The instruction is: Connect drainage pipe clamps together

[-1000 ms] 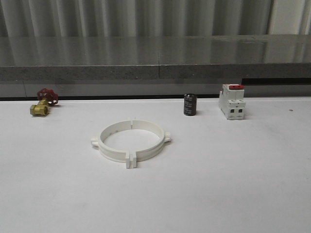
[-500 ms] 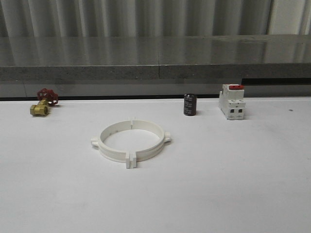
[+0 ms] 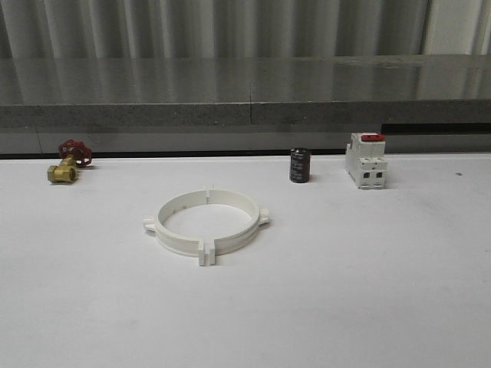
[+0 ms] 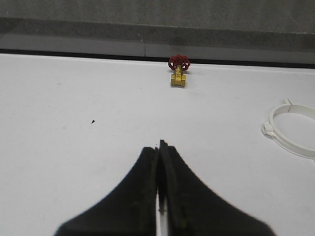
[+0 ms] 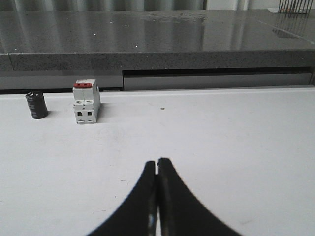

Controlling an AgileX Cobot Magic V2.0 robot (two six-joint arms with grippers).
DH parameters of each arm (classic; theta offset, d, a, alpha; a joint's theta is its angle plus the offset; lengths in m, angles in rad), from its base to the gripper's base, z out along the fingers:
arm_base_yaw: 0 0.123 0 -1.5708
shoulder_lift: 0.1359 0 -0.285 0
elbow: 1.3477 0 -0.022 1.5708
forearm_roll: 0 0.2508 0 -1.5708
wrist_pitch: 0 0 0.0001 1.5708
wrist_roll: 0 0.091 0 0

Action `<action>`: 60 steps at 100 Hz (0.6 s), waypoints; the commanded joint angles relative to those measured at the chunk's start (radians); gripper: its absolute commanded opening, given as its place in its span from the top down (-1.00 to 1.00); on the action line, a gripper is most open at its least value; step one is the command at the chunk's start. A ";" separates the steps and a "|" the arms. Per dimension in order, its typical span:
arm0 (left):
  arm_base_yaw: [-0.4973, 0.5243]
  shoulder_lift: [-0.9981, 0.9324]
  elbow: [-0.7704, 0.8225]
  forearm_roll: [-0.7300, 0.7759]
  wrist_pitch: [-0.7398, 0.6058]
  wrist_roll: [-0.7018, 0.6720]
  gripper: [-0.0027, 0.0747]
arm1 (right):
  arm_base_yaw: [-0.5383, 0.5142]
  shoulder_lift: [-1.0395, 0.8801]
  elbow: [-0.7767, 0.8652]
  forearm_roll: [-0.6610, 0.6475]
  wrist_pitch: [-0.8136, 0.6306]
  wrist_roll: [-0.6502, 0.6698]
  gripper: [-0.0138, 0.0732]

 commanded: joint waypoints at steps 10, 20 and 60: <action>0.004 -0.023 0.138 0.016 -0.338 0.013 0.99 | 0.002 -0.020 -0.017 -0.013 -0.071 -0.002 0.83; 0.004 -0.050 0.272 -0.011 -0.520 0.106 0.99 | 0.002 -0.020 -0.017 -0.013 -0.071 -0.002 0.83; 0.004 -0.081 0.489 -0.046 -0.696 0.110 0.99 | 0.002 -0.020 -0.017 -0.013 -0.071 -0.002 0.83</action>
